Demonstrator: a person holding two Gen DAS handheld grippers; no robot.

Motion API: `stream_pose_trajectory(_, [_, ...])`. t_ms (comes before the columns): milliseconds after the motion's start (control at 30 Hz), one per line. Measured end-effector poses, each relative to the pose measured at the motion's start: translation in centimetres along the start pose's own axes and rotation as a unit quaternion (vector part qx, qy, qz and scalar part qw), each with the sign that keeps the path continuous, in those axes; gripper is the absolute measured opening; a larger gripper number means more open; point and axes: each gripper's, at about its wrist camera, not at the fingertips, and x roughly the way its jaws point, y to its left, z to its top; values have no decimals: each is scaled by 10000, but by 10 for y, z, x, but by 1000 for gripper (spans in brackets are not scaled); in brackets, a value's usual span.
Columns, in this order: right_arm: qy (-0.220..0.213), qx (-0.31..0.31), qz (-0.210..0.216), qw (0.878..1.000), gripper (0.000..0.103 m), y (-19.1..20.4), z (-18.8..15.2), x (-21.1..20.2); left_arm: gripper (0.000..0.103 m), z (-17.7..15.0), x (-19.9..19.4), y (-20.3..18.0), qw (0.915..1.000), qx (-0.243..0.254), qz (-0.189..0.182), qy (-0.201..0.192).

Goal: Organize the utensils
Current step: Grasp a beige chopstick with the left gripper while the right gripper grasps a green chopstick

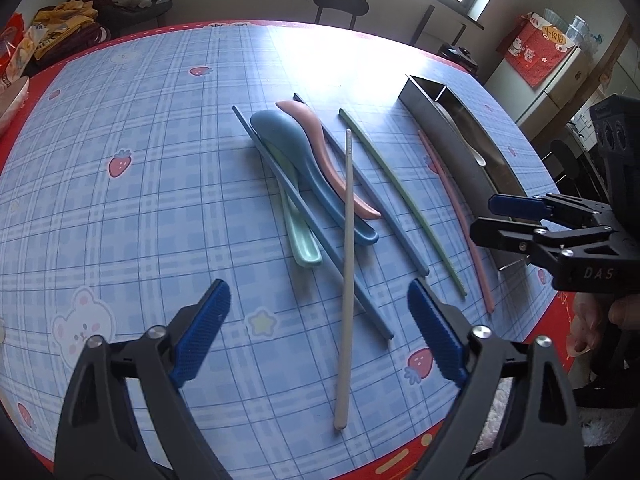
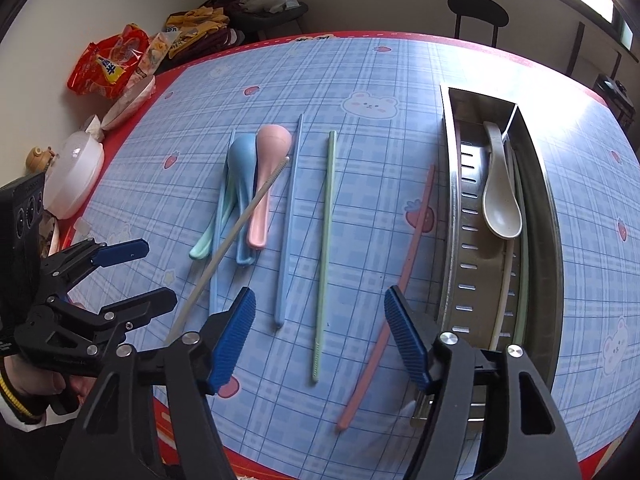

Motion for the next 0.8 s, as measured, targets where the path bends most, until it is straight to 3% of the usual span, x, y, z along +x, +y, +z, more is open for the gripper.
stream_pose_trajectory(100, [88, -30, 49, 9999, 55, 1, 5, 9, 73, 1, 2, -2, 10000, 26, -53, 36])
stream_pose_trajectory(267, [258, -225, -12, 9994, 33, 7, 10, 27, 44, -1, 10, -7, 9992, 108, -342, 198])
stream_pose_trajectory(433, [365, -119, -168, 9991, 21, 6, 15, 46, 23, -1, 20, -7, 9985, 17, -475, 255])
stream_pose_trajectory(800, [314, 4, -425, 9986, 19, 7, 32, 64, 22, 7, 39, -7, 9983, -65, -443, 365])
